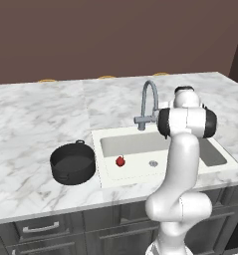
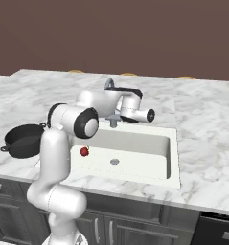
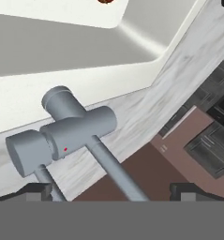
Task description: Dump the bell pepper from the pot into the sink. Then turn on the water and wash the bell pepper. Then turn off the water and put the bell pepper back in the pot.
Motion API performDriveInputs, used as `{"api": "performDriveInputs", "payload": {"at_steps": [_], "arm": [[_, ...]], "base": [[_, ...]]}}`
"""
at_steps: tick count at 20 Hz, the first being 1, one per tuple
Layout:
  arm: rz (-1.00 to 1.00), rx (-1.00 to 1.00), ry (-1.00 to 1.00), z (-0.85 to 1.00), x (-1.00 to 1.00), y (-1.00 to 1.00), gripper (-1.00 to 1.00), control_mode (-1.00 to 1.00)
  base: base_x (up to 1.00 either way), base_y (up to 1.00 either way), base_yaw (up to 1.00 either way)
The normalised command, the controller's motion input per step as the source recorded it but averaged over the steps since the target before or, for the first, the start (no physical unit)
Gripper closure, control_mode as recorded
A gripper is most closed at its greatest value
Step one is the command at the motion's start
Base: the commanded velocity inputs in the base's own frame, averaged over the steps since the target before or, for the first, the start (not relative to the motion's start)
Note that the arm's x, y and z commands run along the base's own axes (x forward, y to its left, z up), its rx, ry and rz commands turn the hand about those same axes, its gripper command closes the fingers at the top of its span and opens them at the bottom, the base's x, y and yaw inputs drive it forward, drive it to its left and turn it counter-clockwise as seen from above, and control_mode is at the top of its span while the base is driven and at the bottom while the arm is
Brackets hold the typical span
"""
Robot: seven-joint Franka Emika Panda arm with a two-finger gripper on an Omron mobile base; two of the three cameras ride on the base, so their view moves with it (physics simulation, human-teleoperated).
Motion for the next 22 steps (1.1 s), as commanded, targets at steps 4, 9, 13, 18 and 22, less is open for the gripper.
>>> {"api": "performDriveInputs", "payload": {"at_steps": [4,9,13,18,22], "arm": [[0.00,0.00,0.03,-0.17,0.23,0.00,-1.00,-1.00],[0.00,0.00,0.03,-0.13,0.21,-0.01,-1.00,-1.00],[0.00,0.00,0.02,-0.10,0.19,0.00,-1.00,-1.00],[0.00,0.00,0.02,-0.14,0.21,0.00,-1.00,-1.00],[0.00,0.00,0.02,-0.14,0.16,0.00,-1.00,-1.00]], "base": [[0.00,0.00,0.00],[0.00,0.00,0.00],[0.00,0.00,0.00],[0.00,0.00,0.00],[0.00,0.00,0.00]]}}
